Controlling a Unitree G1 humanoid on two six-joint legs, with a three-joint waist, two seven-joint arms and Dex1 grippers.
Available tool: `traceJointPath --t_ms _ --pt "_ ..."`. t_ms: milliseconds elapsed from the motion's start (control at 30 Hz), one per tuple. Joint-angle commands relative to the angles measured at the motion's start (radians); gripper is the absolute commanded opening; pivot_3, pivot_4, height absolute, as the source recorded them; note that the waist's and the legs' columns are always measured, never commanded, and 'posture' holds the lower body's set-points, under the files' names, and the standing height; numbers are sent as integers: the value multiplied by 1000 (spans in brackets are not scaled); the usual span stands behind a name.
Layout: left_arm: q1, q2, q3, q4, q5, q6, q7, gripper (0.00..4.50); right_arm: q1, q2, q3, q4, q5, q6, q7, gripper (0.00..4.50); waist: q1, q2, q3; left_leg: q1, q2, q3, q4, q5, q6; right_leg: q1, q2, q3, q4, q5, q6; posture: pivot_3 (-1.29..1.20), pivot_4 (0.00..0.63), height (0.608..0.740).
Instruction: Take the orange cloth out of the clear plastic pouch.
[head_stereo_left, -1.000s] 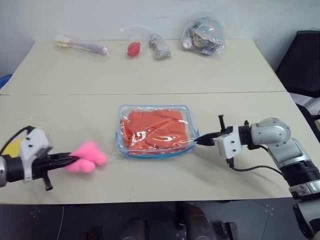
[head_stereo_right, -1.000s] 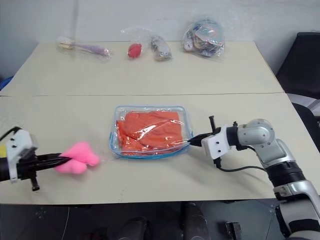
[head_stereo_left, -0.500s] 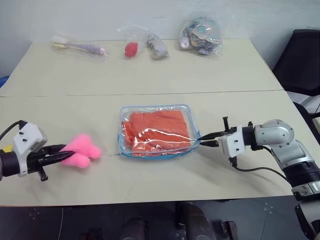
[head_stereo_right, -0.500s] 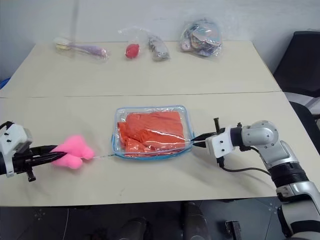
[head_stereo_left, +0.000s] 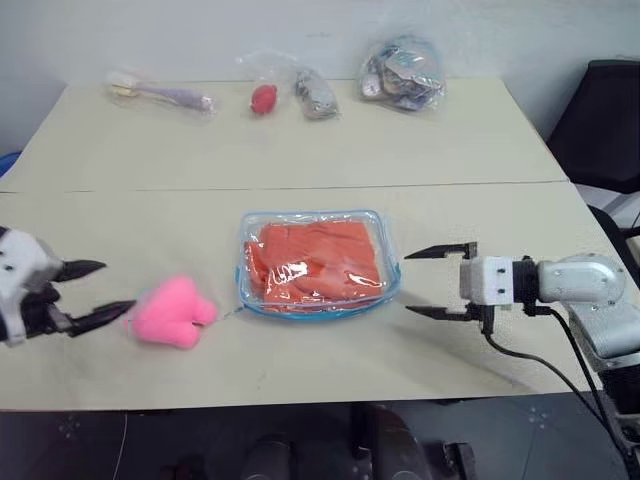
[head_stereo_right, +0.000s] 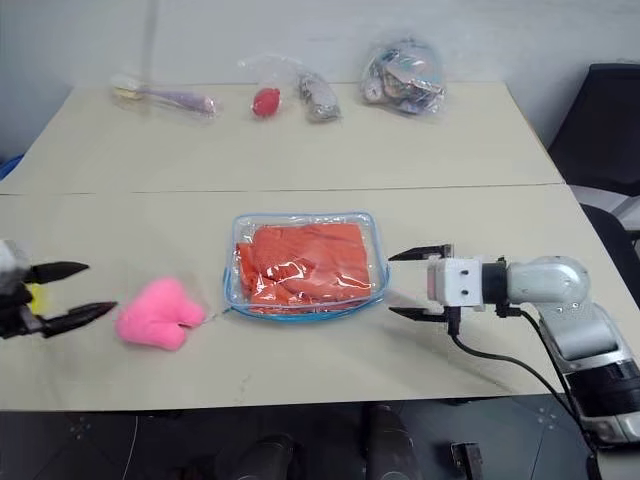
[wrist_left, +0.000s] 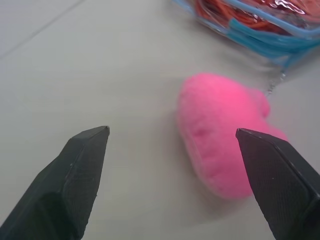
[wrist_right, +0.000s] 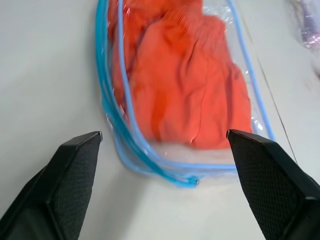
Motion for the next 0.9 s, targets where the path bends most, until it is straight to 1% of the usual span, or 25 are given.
traceJointPath --t_ms 33,67,100,167,200,267,333,400,500,667,900 --pt "-110 44 -67 -108 -53 21 10 4322 22 -29 -67 -149 159 223 -19 4192 11 0 0 0 0 0 0 0 0 0 0 0 0 0 0 0 150 740" --pt "-159 39 -168 -176 -19 -28 27 4322 29 -27 -74 -183 203 283 -26 4192 19 0 0 0 0 0 0 0 0 0 0 0 0 0 0 0 150 740" --pt "-195 33 -241 -217 11 -65 38 4322 31 -23 -79 -208 231 329 -32 4192 26 0 0 0 -1 0 0 0 0 0 -1 0 0 0 0 0 150 740" --pt "-275 -2 -425 -261 138 -179 71 4322 35 -2 -81 -245 256 384 -61 4192 34 0 0 0 -2 -1 1 0 1 0 -3 1 0 1 1 0 150 740" --pt "-301 -14 -479 -260 180 -208 88 4322 35 5 -81 -255 258 399 -72 4192 35 1 -1 0 -3 -1 0 -1 1 1 -3 2 0 1 2 0 150 740" --pt "-377 -73 -620 -234 280 -278 123 4322 50 19 -70 -285 252 414 -87 4192 36 1 -1 0 -7 1 0 -1 2 0 -1 2 -1 1 2 0 150 740" --pt "-411 -113 -713 -208 347 -340 123 4322 61 34 -60 -315 242 427 -107 4192 24 -1 0 -1 -6 7 1 -1 1 0 2 1 -1 1 2 0 150 740" --pt "-420 -138 -756 -198 371 -380 115 4322 65 46 -59 -332 241 440 -126 4192 22 0 0 0 -5 10 0 -1 1 0 3 1 0 1 2 0 150 740" --pt "-419 -163 -777 -192 389 -417 111 4322 71 58 -58 -344 225 445 -144 4192 21 0 0 -1 -6 10 1 -1 1 0 2 3 0 1 2 0 150 740" --pt "-393 -166 -786 -198 397 -455 83 4322 90 61 -62 -360 214 449 -154 4192 22 -1 0 0 -6 10 1 -1 1 0 2 2 0 1 2 0 150 740" --pt "-401 -168 -792 -150 457 -518 91 4322 94 64 -59 -370 211 453 -159 4192 26 -1 0 0 -6 10 1 -1 2 0 2 2 0 1 2 0 150 740"
